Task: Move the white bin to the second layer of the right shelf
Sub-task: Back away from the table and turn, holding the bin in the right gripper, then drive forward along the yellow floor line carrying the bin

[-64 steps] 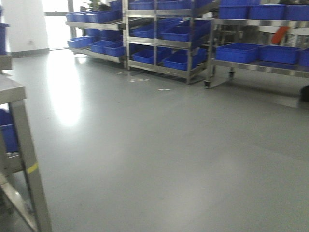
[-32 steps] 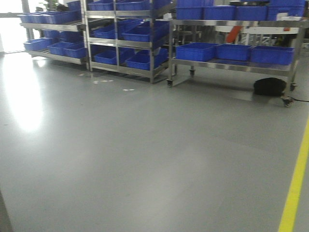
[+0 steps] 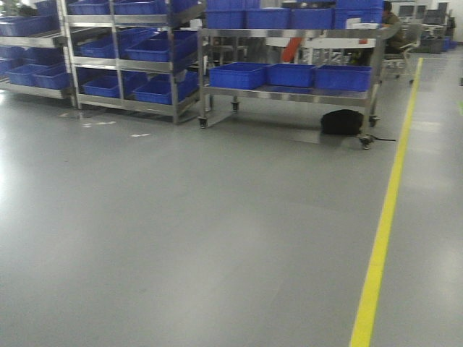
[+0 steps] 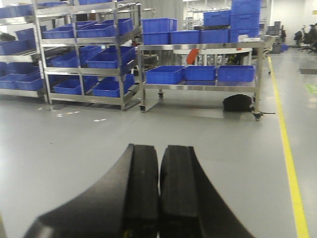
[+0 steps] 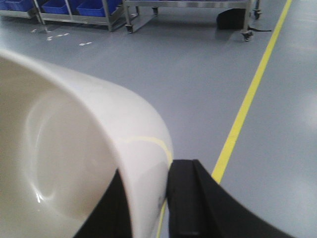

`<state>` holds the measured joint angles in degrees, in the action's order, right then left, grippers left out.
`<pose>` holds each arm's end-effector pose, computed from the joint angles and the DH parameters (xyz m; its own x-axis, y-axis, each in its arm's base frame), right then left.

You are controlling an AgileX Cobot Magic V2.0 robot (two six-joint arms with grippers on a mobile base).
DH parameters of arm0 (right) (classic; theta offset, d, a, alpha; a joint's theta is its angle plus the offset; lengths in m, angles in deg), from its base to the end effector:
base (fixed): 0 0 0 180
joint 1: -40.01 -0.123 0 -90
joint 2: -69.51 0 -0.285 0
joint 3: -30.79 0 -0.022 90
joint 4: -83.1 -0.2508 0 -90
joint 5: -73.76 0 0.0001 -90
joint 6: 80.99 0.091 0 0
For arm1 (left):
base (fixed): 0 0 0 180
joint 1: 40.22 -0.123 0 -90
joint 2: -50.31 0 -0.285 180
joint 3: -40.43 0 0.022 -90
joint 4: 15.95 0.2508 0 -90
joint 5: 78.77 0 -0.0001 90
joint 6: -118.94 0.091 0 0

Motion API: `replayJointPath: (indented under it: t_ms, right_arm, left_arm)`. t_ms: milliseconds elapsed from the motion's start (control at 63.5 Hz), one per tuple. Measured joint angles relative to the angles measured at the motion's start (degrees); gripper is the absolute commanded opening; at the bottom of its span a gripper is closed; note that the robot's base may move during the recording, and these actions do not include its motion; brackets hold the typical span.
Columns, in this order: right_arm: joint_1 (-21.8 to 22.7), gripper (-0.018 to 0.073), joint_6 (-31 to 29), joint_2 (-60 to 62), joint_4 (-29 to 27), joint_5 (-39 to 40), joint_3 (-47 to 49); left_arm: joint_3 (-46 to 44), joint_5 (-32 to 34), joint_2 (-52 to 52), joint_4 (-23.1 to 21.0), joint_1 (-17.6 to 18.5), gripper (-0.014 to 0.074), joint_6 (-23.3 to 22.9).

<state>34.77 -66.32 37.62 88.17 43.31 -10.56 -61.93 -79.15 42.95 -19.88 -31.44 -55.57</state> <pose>0.0802 0.0033 0.3455 -0.2388 0.1574 -0.9582 -0.0053 0.9865 0.1634 0.0553 -0.0086 0.2105 0.0838 0.0146 -0.9964 0.1509 0.9882 0.0272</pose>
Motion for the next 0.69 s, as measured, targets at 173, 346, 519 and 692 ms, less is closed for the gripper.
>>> replayJointPath:
  t_ms: [173,346,519,692]
  right_arm:
    - [0.0,0.0057,0.0,0.0,0.0,0.0,0.0]
    - [0.0,0.0057,0.0,0.0,0.0,0.0,0.0]
    - [0.0,0.0057,0.0,0.0,0.0,0.0,0.0]
    - [0.0,0.0057,0.0,0.0,0.0,0.0,0.0]
  left_arm:
    - [0.0,0.0,0.0,0.0,0.0,0.0085,0.0]
    - [0.0,0.0,0.0,0.0,0.0,0.0085,0.0]
    - [0.0,0.0,0.0,0.0,0.0,0.0085,0.0]
    - [0.0,0.0,0.0,0.0,0.0,0.0085,0.0]
